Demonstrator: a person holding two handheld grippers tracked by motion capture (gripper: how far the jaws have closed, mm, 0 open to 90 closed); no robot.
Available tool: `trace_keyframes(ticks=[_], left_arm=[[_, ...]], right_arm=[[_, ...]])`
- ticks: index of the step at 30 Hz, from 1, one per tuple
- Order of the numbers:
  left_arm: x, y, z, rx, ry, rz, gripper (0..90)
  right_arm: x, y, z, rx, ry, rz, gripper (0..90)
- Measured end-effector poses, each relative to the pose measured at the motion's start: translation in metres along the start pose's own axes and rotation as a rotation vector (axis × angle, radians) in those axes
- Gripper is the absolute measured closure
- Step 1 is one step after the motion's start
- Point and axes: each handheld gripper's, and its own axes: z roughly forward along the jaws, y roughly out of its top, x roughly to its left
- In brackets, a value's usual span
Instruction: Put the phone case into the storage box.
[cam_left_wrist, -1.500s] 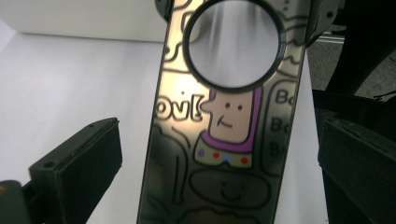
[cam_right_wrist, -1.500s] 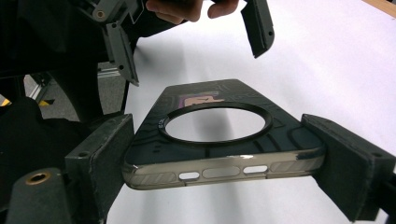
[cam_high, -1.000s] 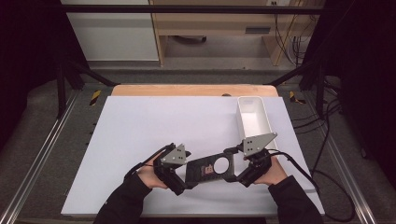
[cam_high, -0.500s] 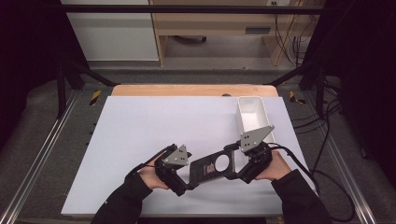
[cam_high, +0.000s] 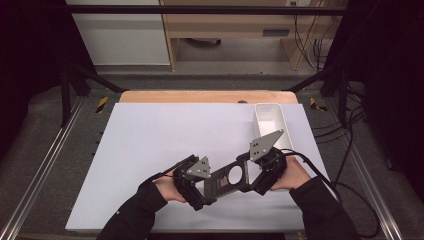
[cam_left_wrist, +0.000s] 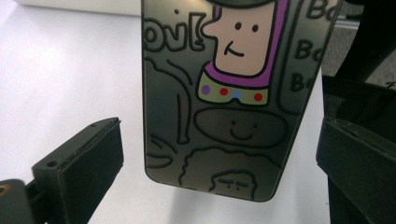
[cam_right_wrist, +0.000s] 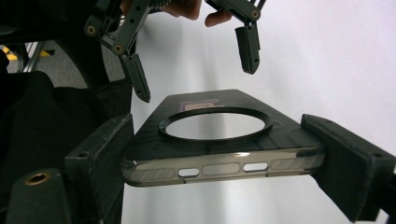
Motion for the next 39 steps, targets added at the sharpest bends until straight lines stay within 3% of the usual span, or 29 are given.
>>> trace_keyframes(ticks=[12, 20, 39], left_arm=[[0.001, 0.013, 0.015, 0.126, -0.035, 0.024, 0.2], [0.000, 0.023, 0.021, 0.183, -0.042, 0.052, 1.3], [0.002, 0.032, 0.031, 0.243, -0.054, 0.067, 9.3]], right_arm=[[0.000, 0.012, 0.004, 0.048, 0.009, -0.019, 12.9], [0.000, 0.017, 0.005, 0.069, 0.009, -0.030, 12.9], [0.002, 0.023, 0.008, 0.118, 0.009, -0.050, 12.9]])
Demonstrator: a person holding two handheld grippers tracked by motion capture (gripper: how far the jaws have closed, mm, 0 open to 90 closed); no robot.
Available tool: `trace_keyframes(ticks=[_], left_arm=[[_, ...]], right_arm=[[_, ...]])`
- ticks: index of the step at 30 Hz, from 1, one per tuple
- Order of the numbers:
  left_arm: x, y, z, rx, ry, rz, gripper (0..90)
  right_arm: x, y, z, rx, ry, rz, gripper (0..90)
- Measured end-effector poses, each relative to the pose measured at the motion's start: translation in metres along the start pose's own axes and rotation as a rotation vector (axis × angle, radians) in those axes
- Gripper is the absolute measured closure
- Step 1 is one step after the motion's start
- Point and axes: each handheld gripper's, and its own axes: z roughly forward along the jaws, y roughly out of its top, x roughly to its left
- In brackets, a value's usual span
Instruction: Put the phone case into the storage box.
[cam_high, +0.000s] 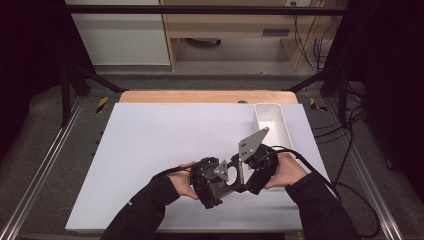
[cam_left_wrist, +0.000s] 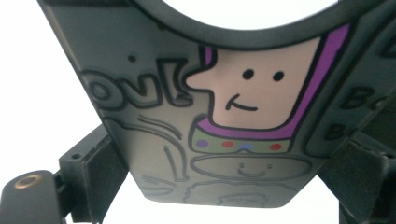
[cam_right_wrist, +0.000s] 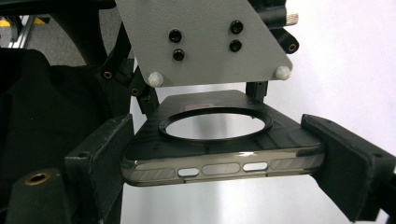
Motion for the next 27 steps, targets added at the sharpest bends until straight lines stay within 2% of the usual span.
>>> trace_keyframes(ticks=[6, 15, 22, 27], left_arm=[[0.000, 0.001, 0.001, 0.009, -0.004, 0.009, 11.3], [-0.001, -0.002, -0.001, -0.025, 0.013, 0.006, 11.6], [0.000, -0.007, -0.005, -0.062, 0.021, -0.011, 11.6], [-0.001, -0.014, -0.009, -0.106, 0.020, -0.022, 11.6]], right_arm=[[0.000, 0.000, 0.000, 0.002, 0.006, 0.000, 12.6], [0.003, -0.001, 0.000, -0.024, -0.014, -0.021, 11.7], [0.006, -0.001, -0.003, -0.082, -0.033, -0.003, 0.8], [0.008, -0.004, -0.012, -0.140, -0.056, 0.001, 0.2]])
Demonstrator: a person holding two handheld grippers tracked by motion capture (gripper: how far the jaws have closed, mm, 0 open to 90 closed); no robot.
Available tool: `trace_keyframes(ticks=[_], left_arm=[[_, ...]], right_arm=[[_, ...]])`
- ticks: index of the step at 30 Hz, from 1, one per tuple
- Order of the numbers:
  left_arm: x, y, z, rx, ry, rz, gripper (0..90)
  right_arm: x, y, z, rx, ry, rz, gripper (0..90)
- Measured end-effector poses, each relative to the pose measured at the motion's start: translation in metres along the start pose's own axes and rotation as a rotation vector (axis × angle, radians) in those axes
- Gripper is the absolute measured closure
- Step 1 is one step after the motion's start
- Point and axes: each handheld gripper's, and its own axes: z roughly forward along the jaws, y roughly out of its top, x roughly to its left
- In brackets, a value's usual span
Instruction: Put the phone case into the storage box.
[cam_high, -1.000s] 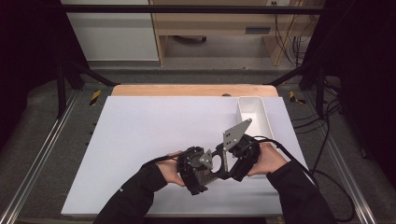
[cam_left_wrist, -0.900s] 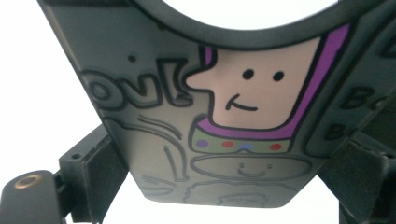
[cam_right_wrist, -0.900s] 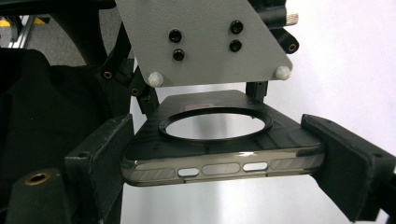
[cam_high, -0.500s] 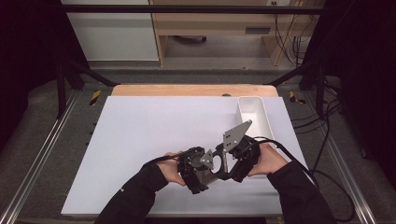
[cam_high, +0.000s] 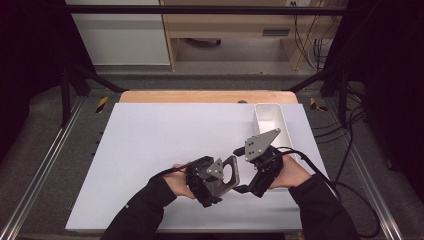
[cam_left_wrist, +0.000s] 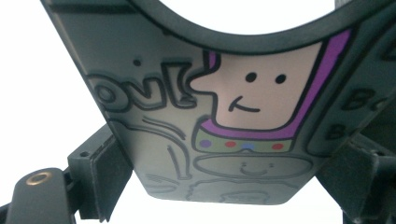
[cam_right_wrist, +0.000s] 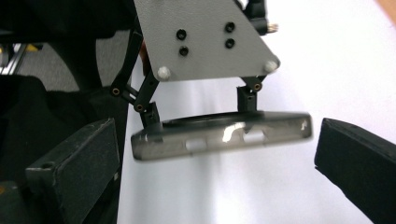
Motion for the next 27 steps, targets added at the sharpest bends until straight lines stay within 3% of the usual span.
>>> trace_keyframes(ticks=[4, 11, 22, 27], left_arm=[[0.000, -0.005, -0.003, -0.037, 0.000, -0.014, 11.6], [-0.002, -0.015, -0.009, -0.152, -0.020, -0.042, 11.5], [-0.005, -0.032, -0.006, -0.267, -0.036, -0.088, 11.6], [-0.007, -0.037, -0.005, -0.307, -0.029, -0.092, 11.6]], right_arm=[[0.000, -0.005, -0.006, -0.061, -0.005, 0.006, 0.1], [0.001, -0.015, -0.006, -0.147, -0.011, 0.032, 0.1], [0.005, -0.026, 0.003, -0.238, -0.003, 0.063, 0.1], [0.004, -0.029, 0.010, -0.250, 0.008, 0.078, 0.2]])
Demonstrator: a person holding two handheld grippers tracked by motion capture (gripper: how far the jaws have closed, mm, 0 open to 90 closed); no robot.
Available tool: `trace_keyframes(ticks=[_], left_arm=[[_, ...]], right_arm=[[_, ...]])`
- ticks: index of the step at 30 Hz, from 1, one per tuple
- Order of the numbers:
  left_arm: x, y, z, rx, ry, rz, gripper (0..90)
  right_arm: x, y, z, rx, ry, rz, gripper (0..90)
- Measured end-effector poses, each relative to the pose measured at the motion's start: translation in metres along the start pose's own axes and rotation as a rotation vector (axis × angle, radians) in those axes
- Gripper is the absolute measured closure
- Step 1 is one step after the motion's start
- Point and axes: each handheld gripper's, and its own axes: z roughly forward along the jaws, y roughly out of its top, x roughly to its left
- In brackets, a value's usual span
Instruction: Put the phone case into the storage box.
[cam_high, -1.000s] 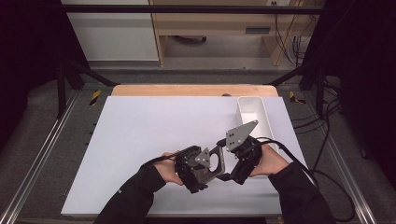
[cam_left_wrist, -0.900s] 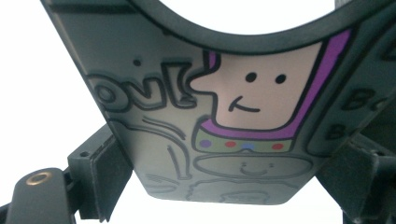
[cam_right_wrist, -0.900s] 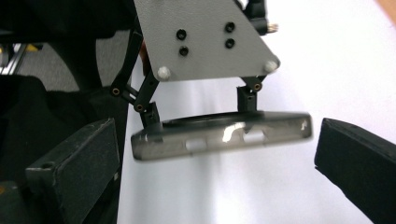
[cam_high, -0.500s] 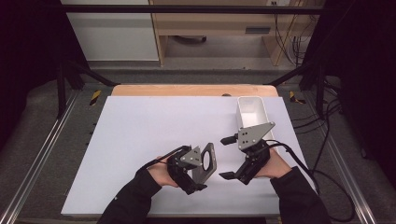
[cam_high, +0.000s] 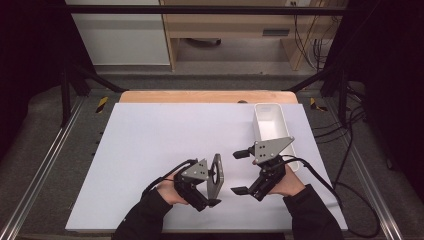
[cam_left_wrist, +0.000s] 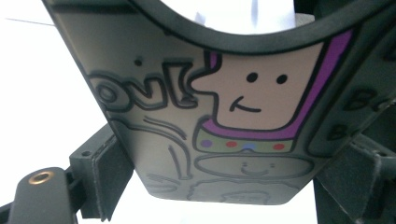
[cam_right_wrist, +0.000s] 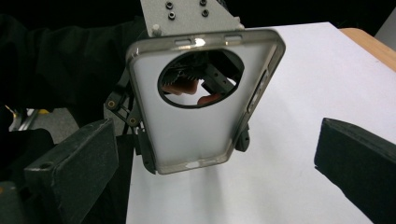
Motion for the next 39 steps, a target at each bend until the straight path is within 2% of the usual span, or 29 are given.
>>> trace_keyframes(ticks=[10, 17, 29, 39], left_arm=[[-0.002, -0.003, 0.002, -0.007, 0.010, -0.011, 11.6], [-0.002, -0.002, 0.003, -0.014, -0.006, -0.019, 11.6], [-0.002, 0.002, 0.006, 0.004, -0.022, 0.001, 11.6], [-0.002, 0.006, 0.008, 0.019, -0.040, 0.020, 11.6]], right_arm=[[0.000, -0.003, 0.009, -0.006, 0.016, 0.012, 0.2], [0.001, -0.003, 0.013, -0.014, 0.028, 0.014, 0.2], [-0.001, -0.004, 0.020, -0.020, 0.068, 0.020, 0.5], [-0.002, -0.004, 0.020, -0.026, 0.079, 0.013, 0.6]])
